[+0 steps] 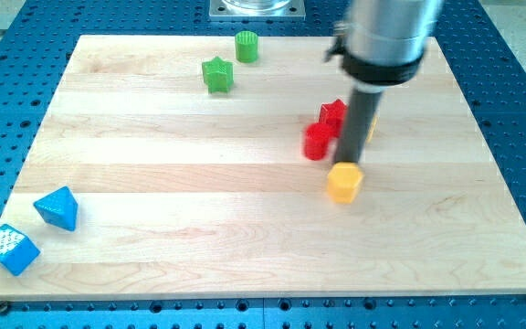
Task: Move the yellow hexagon near the blue blocks
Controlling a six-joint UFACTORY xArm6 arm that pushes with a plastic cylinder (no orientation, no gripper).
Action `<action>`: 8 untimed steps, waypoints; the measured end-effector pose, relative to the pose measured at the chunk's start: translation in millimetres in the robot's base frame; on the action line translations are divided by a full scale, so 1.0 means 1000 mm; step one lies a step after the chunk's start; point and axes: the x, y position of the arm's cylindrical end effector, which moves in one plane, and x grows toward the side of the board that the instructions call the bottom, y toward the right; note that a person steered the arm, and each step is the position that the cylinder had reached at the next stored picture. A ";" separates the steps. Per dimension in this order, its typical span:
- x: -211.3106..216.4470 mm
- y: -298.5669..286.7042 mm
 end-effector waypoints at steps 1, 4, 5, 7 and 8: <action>0.025 0.043; 0.054 -0.134; 0.021 -0.165; 0.069 -0.275; 0.069 -0.280</action>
